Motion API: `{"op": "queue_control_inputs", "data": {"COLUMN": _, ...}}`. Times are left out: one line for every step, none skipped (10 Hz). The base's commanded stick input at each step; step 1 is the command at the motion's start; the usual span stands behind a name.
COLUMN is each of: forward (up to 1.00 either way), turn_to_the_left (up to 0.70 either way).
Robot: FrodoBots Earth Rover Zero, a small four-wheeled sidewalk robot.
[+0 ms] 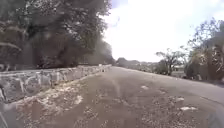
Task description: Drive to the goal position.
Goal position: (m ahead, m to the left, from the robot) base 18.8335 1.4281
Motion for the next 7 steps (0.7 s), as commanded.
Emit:
{"op": "queue_control_inputs", "data": {"forward": 0.7, "turn_to_the_left": 0.0}}
{"op": "queue_control_inputs", "data": {"forward": 0.7, "turn_to_the_left": 0.0}}
{"op": "queue_control_inputs", "data": {"forward": 0.7, "turn_to_the_left": 0.0}}
{"op": "queue_control_inputs", "data": {"forward": 0.7, "turn_to_the_left": 0.0}}
{"op": "queue_control_inputs", "data": {"forward": 0.7, "turn_to_the_left": 0.0}}
{"op": "queue_control_inputs", "data": {"forward": 0.7, "turn_to_the_left": 0.0}}
{"op": "queue_control_inputs", "data": {"forward": 0.7, "turn_to_the_left": 0.0}}
